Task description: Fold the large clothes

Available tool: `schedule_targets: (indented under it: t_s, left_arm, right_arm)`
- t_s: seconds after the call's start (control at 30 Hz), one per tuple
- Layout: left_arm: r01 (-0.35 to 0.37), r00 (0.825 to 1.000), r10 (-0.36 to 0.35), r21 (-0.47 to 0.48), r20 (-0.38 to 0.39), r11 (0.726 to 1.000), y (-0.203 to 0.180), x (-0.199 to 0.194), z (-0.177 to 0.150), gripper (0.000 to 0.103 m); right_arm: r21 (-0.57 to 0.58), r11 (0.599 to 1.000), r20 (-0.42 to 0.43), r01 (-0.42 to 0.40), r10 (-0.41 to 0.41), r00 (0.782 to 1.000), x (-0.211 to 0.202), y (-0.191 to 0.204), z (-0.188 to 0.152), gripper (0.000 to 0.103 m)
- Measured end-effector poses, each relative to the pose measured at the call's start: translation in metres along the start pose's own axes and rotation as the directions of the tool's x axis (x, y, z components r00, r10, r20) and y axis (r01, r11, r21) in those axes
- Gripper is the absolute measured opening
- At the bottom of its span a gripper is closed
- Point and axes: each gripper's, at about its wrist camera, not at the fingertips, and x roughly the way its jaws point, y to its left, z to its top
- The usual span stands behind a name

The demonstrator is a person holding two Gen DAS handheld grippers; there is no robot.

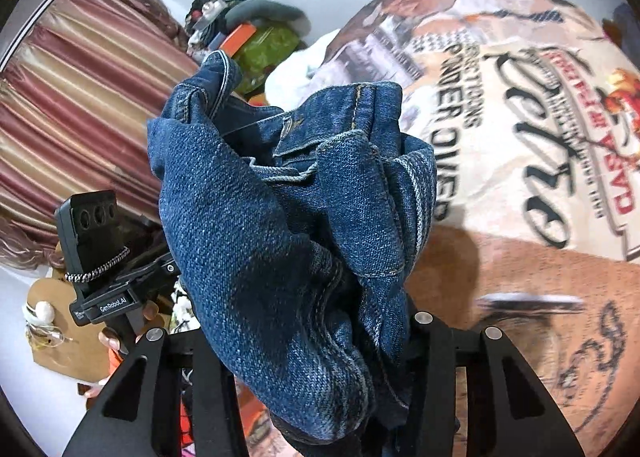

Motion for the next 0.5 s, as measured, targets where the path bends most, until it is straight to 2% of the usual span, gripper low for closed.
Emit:
schedule_targets:
  t_s: [0.23, 0.37, 0.5]
  left_arm:
    - [-0.045, 0.998, 0.040, -0.084, -0.053, 0.995, 0.052, 0.012, -0.012, 0.057]
    - [-0.068, 0.993, 0.055, -0.131, -0.100, 0.989, 0.080, 0.039, -0.018, 0.057]
    - [-0.084, 0.987, 0.055, -0.198, -0.148, 0.977, 0.114, 0.079, -0.020, 0.057]
  right_arm:
    - [0.027, 1.000, -0.102, -0.009, 0.012, 0.995, 0.068, 0.005, 0.000, 0.043]
    - [0.057, 0.998, -0.155, 0.011, -0.002, 0.988, 0.110, -0.013, 0.004, 0.043]
    - [0.081, 0.996, -0.168, 0.033, -0.019, 0.986, 0.143, -0.033, 0.013, 0.043]
